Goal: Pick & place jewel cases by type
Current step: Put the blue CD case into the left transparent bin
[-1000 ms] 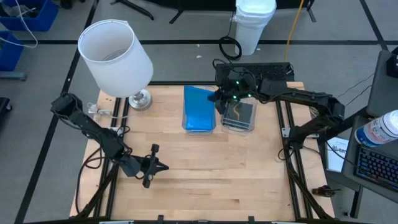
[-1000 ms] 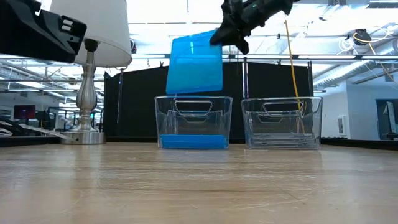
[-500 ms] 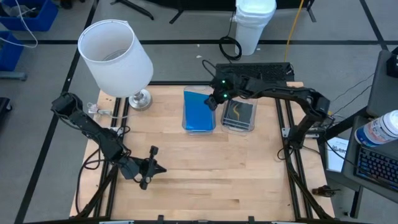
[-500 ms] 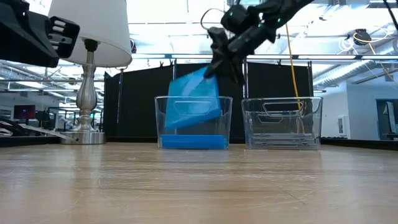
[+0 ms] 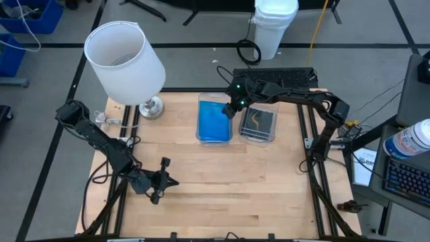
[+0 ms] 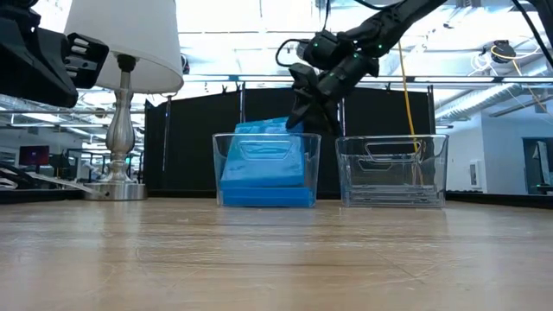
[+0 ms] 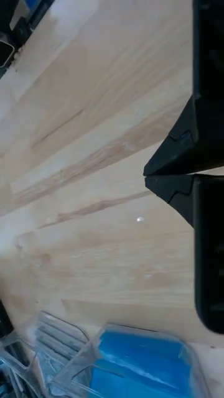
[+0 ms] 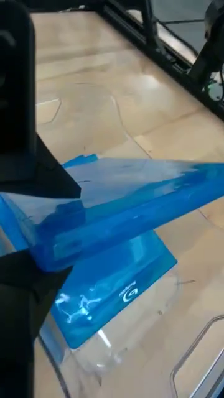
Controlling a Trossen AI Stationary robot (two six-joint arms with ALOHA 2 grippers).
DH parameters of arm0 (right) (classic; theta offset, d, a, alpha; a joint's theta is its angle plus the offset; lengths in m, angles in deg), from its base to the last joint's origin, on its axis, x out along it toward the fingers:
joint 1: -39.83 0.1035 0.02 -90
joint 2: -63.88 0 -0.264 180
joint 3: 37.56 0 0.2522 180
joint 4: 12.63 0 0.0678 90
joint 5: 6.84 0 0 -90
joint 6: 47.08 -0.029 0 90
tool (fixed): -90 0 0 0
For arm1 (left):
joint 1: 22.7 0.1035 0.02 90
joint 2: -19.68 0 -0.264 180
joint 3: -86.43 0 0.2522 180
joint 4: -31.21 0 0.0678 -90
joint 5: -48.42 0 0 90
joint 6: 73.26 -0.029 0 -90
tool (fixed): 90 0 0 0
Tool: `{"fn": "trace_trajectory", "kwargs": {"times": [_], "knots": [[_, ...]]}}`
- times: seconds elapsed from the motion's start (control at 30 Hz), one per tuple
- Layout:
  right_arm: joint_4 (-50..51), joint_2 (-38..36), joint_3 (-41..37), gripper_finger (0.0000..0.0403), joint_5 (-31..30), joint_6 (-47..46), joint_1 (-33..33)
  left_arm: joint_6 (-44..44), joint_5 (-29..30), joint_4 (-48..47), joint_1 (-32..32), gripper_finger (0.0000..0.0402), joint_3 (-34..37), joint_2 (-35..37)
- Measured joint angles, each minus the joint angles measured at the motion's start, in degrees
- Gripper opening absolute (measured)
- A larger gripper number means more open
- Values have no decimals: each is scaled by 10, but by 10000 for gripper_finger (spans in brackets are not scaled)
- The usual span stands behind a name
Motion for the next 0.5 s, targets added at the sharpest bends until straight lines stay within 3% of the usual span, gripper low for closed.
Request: {"fn": "trace_trajectory", "kwargs": {"times": [0.23,0.5], "knots": [[27,0,0,154,-48,37,0,3,0,-4,0,29,0,0],[15,0,-1,173,-74,79,0,6,7,-4,1,37,0,0]]}}
